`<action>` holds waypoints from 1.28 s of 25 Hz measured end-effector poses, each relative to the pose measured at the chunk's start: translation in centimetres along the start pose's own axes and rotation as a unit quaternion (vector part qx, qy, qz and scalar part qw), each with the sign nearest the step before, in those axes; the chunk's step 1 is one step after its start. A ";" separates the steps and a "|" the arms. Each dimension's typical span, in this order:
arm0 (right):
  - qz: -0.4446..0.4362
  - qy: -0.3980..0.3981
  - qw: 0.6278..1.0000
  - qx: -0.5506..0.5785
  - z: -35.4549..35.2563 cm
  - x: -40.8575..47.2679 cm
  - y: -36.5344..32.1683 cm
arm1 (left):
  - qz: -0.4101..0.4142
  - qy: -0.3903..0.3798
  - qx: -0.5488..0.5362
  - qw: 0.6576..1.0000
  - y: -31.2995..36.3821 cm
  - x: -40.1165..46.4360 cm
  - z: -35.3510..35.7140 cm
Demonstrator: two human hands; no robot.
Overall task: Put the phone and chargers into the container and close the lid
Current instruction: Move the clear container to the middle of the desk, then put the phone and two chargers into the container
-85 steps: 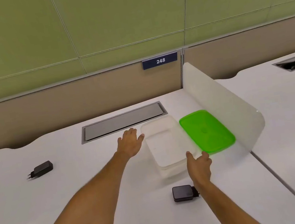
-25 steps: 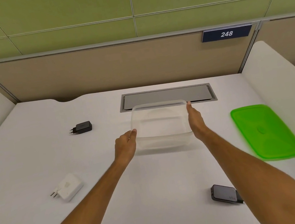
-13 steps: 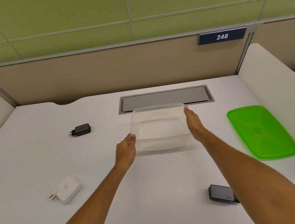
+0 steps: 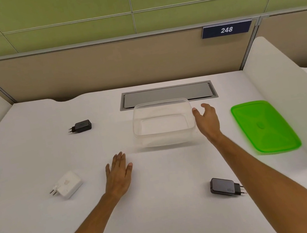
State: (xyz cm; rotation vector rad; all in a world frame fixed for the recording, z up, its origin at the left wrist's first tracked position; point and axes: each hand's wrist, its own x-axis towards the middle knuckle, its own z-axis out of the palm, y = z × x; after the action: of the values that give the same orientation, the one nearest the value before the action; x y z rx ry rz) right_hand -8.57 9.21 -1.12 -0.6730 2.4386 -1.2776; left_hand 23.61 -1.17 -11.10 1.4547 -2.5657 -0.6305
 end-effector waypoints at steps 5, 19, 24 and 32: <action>-0.080 -0.002 0.993 -0.088 -1.2 -3.1 1.8 | 0.014 -0.011 0.087 0.996 -1.2 -1.4 1.0; -0.088 -0.247 0.908 -0.326 -3.9 -10.7 10.6 | 0.016 0.038 0.082 0.996 -1.8 -2.0 3.0; -0.087 -0.287 0.887 -0.351 -5.2 -11.4 11.0 | 0.009 0.034 0.083 0.996 -1.8 -2.0 2.9; -0.115 -0.309 0.864 -0.380 -6.2 -11.9 11.2 | 0.010 0.040 0.086 0.995 -1.7 -2.0 2.9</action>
State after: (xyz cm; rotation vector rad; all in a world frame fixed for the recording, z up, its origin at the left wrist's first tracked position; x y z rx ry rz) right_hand -4.40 25.33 -6.37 -1.3484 2.2546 -0.0177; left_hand 25.13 0.59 -14.24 1.4676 -2.6254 -0.3485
